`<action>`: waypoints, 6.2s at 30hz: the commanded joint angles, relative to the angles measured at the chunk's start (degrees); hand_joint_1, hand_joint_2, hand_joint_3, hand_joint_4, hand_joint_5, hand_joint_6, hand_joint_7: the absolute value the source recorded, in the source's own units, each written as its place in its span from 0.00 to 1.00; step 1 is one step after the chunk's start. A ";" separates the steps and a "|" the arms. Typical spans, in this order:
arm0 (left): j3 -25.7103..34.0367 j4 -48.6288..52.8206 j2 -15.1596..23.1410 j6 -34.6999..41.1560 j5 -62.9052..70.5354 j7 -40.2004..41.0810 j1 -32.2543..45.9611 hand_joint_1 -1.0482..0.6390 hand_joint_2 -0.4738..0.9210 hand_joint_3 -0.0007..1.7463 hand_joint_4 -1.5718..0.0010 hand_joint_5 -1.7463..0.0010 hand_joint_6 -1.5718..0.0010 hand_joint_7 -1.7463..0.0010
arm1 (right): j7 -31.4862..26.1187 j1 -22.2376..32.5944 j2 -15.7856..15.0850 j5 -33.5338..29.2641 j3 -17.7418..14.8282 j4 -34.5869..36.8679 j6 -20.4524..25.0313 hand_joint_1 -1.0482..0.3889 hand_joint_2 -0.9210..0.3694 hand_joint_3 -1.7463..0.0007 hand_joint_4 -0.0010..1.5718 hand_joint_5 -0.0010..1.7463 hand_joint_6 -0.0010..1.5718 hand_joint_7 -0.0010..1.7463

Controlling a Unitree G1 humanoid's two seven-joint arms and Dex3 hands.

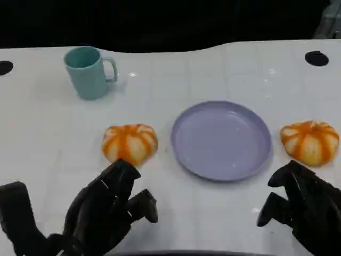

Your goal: Grasp the bread from the table and place it into the plate.

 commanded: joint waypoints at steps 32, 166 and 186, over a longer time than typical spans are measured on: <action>-4.54 0.32 5.17 -13.78 13.94 -0.27 -1.38 0.28 1.00 0.19 0.56 0.01 0.71 0.08 | -0.85 -0.20 -0.14 2.01 -0.75 -0.43 1.04 0.36 0.00 0.80 0.41 1.00 0.31 0.94; -35.49 81.02 -1.39 -42.89 76.04 30.64 -68.40 0.49 0.79 0.38 0.43 0.00 0.42 0.54 | 0.22 1.18 -0.12 1.50 -0.06 -0.31 0.56 0.39 0.00 0.81 0.41 1.00 0.31 0.94; -34.56 85.60 -5.42 -39.10 74.39 26.28 -68.88 0.50 1.00 0.08 0.65 0.26 0.46 0.84 | 0.29 2.26 -0.30 1.44 0.55 -1.32 0.21 0.39 0.00 0.82 0.40 1.00 0.32 0.92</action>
